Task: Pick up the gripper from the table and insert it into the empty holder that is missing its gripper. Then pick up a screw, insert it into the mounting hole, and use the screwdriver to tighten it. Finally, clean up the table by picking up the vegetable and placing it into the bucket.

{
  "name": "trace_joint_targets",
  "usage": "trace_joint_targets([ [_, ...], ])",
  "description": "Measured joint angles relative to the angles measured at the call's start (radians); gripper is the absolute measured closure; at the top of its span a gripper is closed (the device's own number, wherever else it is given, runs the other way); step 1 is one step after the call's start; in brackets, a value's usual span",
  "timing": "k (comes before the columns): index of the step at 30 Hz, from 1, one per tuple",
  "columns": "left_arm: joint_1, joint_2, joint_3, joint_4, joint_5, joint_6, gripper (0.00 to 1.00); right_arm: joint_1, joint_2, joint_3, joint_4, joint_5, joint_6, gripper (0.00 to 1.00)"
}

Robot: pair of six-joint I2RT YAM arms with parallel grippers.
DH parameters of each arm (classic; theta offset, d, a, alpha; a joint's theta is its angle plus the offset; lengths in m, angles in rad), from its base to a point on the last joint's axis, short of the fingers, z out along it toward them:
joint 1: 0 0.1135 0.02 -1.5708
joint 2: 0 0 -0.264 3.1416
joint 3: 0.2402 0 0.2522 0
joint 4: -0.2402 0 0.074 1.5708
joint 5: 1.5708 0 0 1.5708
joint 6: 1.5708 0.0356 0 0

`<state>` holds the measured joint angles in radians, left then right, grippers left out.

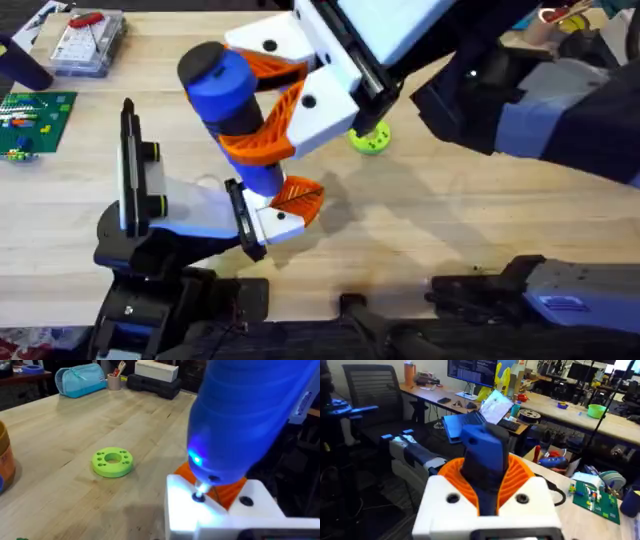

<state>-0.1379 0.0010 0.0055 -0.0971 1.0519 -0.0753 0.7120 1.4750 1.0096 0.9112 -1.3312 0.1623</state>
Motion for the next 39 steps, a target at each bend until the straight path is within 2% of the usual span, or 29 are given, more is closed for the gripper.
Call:
trace_joint_targets([
  [17,0.0,0.0,0.0,0.0,0.0,0.0,0.989,-0.004,0.0,0.007,-0.001,0.033,0.039,0.875],
  [24,0.0,0.0,0.0,0.0,0.0,0.0,0.989,-0.048,-0.001,0.162,-0.058,0.011,0.078,0.875],
  [30,0.0,0.0,0.0,0.0,0.0,0.0,0.989,-0.108,-0.024,0.251,-0.206,-0.001,0.075,0.874],
  [33,0.0,0.0,0.0,0.0,0.0,0.0,0.989,-0.138,-0.03,0.263,-0.369,0.028,0.035,0.874],
  [39,0.0,0.0,0.0,0.0,0.0,0.0,0.989,-0.18,-0.026,0.267,-0.789,0.256,-0.192,0.874],
])
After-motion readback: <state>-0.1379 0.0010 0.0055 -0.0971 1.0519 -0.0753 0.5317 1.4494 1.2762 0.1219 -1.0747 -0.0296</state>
